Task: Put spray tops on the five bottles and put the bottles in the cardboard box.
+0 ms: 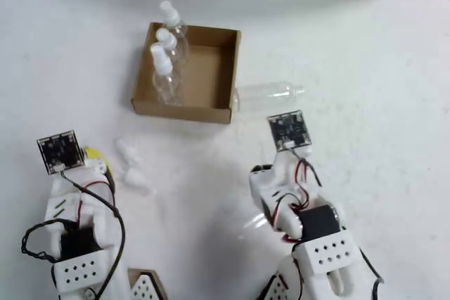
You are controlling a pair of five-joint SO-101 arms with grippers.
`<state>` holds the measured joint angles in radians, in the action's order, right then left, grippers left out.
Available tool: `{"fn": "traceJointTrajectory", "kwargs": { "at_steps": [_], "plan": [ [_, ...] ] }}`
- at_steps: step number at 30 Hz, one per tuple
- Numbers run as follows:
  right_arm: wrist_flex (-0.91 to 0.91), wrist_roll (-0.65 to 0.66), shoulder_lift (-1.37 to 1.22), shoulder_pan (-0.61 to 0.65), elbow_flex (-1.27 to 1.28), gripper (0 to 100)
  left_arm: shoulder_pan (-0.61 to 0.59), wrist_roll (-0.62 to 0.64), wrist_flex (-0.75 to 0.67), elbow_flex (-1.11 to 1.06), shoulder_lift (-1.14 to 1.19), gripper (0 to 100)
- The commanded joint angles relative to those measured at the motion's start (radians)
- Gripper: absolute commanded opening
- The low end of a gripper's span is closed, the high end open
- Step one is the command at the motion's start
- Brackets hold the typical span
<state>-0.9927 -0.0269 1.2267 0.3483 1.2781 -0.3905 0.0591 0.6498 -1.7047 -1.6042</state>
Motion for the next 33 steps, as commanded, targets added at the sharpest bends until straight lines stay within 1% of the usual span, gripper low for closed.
{"fn": "traceJointTrajectory", "kwargs": {
  "at_steps": [1,6,10,15,19,21,25,29,30,33],
  "plan": [
    [-0.077,0.052,0.015,-0.035,-0.075,1.8,0.010,-0.014,0.002,0.006,-0.016,5],
    [-0.277,0.170,0.015,-0.044,-0.172,1.5,0.012,-0.015,0.000,0.006,-0.016,5],
    [-0.407,0.219,0.015,-0.044,-0.256,1.5,0.012,-0.086,0.000,0.006,-0.016,5],
    [-0.490,0.299,0.013,-0.044,-0.302,1.5,0.012,-0.110,0.002,0.006,-0.016,5],
    [-0.493,0.436,0.013,-0.044,-0.304,1.5,0.012,-0.110,0.002,0.006,-0.016,5],
    [-0.495,0.473,0.004,-0.044,-0.304,1.5,0.012,-0.110,0.003,0.006,-0.016,5],
    [-0.492,0.474,-0.133,-0.053,-0.330,1.5,0.015,-0.112,0.025,0.006,-0.016,5],
    [-0.518,0.482,-0.383,-0.140,-0.465,1.5,0.015,-0.112,0.023,0.006,-0.016,5],
    [-0.547,0.496,-0.443,-0.160,-0.509,1.5,0.015,-0.112,0.023,0.006,-0.016,5],
    [-0.707,0.628,-0.575,-0.203,-0.631,1.5,0.015,-0.112,0.023,0.006,-0.016,5]
  ]
}}
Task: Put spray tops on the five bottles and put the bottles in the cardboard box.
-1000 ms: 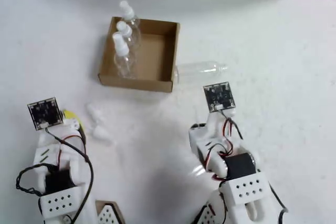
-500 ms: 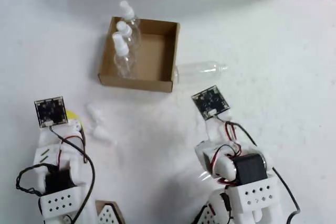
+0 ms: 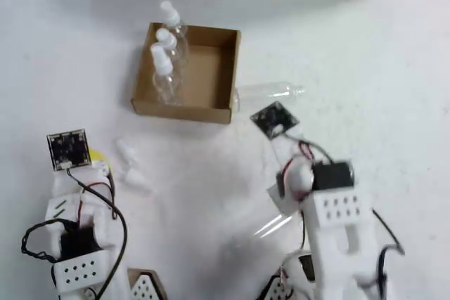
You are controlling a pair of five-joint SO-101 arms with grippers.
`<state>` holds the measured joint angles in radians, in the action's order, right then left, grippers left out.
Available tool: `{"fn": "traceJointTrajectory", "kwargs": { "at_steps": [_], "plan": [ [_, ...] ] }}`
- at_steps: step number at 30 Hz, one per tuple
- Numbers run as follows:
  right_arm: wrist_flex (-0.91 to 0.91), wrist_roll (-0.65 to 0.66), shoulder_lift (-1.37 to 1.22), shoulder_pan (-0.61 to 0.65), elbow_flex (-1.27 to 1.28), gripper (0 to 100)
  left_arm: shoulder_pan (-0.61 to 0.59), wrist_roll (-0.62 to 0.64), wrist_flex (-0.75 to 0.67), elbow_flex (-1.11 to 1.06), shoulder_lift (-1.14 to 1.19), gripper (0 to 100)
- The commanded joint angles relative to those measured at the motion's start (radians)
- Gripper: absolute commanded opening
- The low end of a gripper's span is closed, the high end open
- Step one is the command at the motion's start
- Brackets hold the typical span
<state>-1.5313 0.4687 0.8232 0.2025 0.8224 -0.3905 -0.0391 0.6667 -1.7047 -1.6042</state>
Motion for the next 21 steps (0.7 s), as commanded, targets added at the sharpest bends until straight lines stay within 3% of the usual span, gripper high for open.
{"fn": "traceJointTrajectory", "kwargs": {
  "at_steps": [1,6,13,19,21],
  "plan": [
    [-0.214,0.172,-0.189,-0.077,-0.206,1.5,0.015,-0.014,0.006,0.006,-0.016,5],
    [-0.219,0.394,-0.188,-0.222,-0.206,1.5,0.015,-0.014,0.003,0.006,-0.016,5],
    [-0.214,0.686,-0.182,-0.357,-0.012,1.5,0.015,-0.014,0.002,0.006,-0.016,5],
    [-0.081,0.717,-0.189,-0.366,0.112,1.5,0.015,-0.014,0.002,0.006,-0.016,5],
    [-0.002,0.672,-0.189,-0.364,0.141,1.5,0.015,-0.014,0.002,0.006,-0.016,5]
  ]
}}
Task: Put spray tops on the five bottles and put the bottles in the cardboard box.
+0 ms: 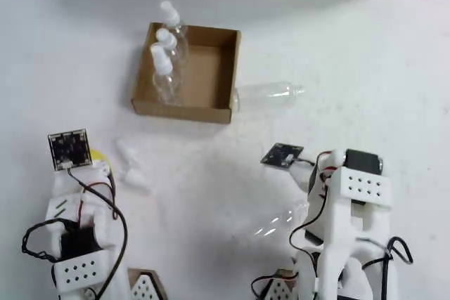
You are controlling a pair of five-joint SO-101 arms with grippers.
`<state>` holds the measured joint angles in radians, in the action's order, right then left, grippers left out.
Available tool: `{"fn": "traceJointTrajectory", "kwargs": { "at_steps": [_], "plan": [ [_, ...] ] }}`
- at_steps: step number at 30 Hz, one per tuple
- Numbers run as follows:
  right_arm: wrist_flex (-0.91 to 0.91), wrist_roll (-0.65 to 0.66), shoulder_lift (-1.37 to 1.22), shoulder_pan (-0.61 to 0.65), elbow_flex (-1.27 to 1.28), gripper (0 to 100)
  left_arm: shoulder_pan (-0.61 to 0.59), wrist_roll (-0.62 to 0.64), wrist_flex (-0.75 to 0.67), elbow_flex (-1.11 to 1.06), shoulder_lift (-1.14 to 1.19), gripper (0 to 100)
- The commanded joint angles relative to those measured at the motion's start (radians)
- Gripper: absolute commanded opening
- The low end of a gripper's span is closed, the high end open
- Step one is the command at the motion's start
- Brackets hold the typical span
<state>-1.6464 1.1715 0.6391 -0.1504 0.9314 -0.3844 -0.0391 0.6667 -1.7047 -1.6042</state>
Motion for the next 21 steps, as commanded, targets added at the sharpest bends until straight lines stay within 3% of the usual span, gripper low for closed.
{"fn": "traceJointTrajectory", "kwargs": {
  "at_steps": [1,9,14,21],
  "plan": [
    [0.151,-0.075,-0.005,-0.010,0.043,1.5,0.008,-0.014,0.002,0.006,-0.016,5],
    [0.331,-0.491,-0.007,0.205,0.058,1.5,0.008,-0.014,0.003,0.006,-0.016,5],
    [0.394,-0.600,-0.008,0.320,0.060,1.5,0.008,-0.014,0.005,0.006,-0.016,5],
    [0.486,-0.694,-0.008,0.381,0.058,1.5,0.007,-0.014,0.006,0.006,-0.016,5]
  ]
}}
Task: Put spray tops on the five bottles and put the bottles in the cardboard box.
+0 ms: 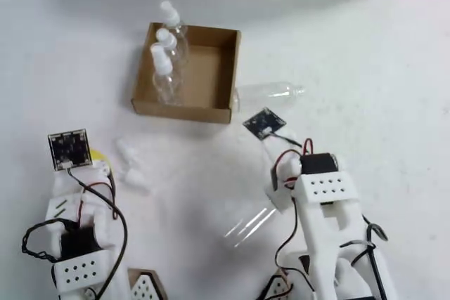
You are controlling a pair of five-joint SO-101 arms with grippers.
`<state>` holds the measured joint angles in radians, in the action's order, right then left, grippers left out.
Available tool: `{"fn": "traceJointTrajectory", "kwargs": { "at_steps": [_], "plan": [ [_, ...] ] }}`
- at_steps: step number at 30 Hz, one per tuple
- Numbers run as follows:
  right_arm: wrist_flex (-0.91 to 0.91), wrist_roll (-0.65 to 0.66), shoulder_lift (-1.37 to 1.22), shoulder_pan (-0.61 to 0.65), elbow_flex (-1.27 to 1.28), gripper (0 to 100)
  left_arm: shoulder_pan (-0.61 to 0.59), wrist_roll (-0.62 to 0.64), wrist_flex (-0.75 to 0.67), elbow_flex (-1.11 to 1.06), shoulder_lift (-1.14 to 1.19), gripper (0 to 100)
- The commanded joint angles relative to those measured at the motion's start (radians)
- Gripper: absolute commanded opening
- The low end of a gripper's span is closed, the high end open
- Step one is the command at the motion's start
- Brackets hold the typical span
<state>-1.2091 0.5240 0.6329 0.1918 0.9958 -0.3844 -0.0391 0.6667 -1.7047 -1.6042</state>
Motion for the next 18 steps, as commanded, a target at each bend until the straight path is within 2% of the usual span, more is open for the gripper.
{"fn": "traceJointTrajectory", "kwargs": {
  "at_steps": [1,11,15,18],
  "plan": [
    [0.059,-0.055,-0.002,0.048,-0.006,1.5,0.007,-0.014,0.006,0.006,-0.016,5],
    [0.142,-0.087,0.004,0.076,-0.017,1.5,0.005,-0.014,0.006,0.006,-0.016,5],
    [-0.065,-0.066,0.002,0.012,-0.124,1.5,0.005,-0.014,0.006,0.006,-0.016,5],
    [-0.259,0.086,-0.002,-0.036,-0.181,1.5,0.005,-0.014,0.006,0.006,-0.016,5]
  ]
}}
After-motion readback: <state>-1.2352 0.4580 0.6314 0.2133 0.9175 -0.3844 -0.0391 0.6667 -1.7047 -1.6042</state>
